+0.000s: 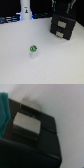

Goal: Open the kcup holder, insert the kcup into the holder, and close the kcup holder

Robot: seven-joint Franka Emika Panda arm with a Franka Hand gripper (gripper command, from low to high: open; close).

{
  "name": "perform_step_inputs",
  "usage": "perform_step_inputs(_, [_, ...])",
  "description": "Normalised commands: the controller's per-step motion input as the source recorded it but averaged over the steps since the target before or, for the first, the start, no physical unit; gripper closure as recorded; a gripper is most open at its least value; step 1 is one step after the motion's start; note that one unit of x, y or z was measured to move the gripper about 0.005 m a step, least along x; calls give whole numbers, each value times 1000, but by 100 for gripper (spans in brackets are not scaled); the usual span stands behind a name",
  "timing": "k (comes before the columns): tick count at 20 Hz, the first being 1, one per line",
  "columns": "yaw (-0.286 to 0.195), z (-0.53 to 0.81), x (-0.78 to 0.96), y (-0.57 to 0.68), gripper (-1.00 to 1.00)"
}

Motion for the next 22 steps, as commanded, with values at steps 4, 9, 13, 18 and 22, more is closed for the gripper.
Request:
perform_step_inputs(4, [-170, -270, -237, 603, -100])
perform_step_inputs(9, [-160, -306, -161, 552, -100])
perform_step_inputs(13, [-132, -369, -121, 421, -100])
perform_step_inputs(18, [-122, -397, -195, 279, -100])
perform_step_inputs(22, [-118, -407, -279, 211, -100])
